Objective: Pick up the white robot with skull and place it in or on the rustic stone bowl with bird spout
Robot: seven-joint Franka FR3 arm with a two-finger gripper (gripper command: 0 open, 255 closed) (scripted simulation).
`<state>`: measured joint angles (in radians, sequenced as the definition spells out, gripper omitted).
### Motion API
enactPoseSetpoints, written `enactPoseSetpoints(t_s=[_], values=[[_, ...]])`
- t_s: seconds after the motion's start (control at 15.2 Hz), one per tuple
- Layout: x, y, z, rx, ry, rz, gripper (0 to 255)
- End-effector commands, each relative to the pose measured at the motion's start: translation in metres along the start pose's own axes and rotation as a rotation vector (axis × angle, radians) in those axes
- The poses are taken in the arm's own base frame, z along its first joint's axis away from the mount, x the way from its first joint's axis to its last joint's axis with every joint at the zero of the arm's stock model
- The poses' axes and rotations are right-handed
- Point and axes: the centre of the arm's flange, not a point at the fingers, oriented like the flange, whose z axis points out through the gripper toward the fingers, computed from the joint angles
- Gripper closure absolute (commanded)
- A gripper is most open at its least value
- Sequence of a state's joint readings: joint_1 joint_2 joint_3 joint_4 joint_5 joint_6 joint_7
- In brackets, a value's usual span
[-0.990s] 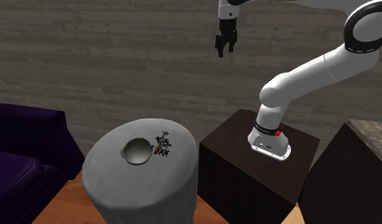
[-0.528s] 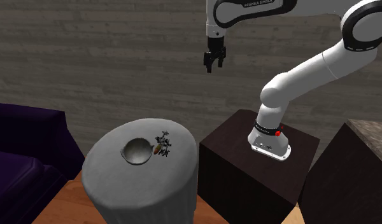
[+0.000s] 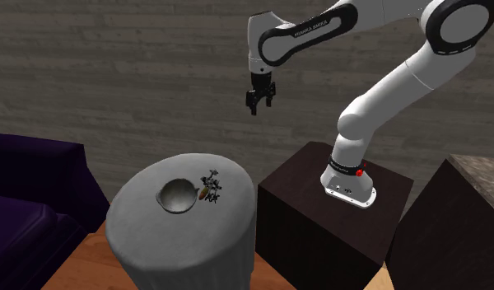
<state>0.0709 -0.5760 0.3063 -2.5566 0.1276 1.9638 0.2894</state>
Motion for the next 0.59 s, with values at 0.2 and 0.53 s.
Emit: enactPoseSetpoints(t_s=[0.2, 0.53], values=[[0.016, -0.045, 0.046, 0.003, 0.009, 0.004, 0], [0.032, -0.089, 0.092, 0.005, 0.016, 0.007, 0]])
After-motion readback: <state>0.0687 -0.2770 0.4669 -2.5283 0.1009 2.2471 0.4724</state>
